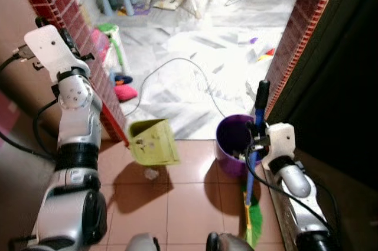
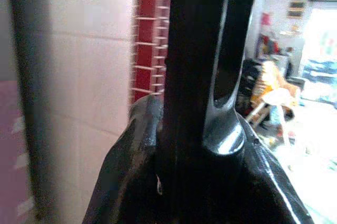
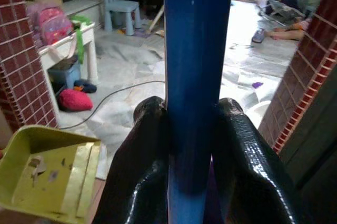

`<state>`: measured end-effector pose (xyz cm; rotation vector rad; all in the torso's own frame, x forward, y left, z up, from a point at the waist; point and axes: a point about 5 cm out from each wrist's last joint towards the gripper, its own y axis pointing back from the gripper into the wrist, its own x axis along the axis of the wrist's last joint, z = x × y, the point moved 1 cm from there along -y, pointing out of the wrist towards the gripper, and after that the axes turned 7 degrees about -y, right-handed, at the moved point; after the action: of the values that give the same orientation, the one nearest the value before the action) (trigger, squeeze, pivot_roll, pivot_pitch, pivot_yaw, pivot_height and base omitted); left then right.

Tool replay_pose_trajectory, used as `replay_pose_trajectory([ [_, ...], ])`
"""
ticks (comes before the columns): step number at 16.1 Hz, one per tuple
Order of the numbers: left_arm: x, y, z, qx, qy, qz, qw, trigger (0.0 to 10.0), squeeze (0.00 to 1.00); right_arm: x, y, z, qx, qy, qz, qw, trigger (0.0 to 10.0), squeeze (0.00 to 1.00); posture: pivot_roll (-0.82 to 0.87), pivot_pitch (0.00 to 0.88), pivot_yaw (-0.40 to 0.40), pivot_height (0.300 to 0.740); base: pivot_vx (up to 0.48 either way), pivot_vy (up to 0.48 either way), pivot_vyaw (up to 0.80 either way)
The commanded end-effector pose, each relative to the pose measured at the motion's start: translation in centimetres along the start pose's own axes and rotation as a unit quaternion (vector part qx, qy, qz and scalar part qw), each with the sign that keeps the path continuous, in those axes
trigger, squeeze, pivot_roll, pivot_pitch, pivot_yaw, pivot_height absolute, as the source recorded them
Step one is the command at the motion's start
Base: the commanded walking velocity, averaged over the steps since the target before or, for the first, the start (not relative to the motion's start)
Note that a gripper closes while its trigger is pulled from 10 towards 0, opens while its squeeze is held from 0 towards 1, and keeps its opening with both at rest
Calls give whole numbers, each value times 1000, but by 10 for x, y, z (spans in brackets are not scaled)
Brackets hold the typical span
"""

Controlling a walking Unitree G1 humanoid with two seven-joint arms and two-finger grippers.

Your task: Sweep floor

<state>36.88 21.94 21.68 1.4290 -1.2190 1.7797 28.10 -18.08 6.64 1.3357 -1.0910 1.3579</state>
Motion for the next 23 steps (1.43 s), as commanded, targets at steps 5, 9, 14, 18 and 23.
replay_pose_trajectory([
  [5,13,0,4,-8,33,0,999,10000,0,3,-3,-1,-4,-14,3,1000,10000,0,-109,0,71,740,0,0,-800],
  [9,50,-17,-2,15,41,60,997,10000,0,-12,4,-1,30,-12,-59,998,10000,0,-124,0,49,740,0,0,-800],
  [14,75,-32,-19,55,61,91,992,10000,0,-23,10,-3,68,-9,-111,992,10000,0,-144,0,42,740,0,0,-466],
  [18,84,-37,-19,56,81,101,990,10000,0,-22,10,-4,74,-6,-115,991,10000,0,-143,0,36,740,0,0,-775],
  [23,107,-47,-10,39,144,116,982,10000,0,-25,8,-9,89,-11,-130,987,10000,0,-147,0,46,740,0,0,-385],
])
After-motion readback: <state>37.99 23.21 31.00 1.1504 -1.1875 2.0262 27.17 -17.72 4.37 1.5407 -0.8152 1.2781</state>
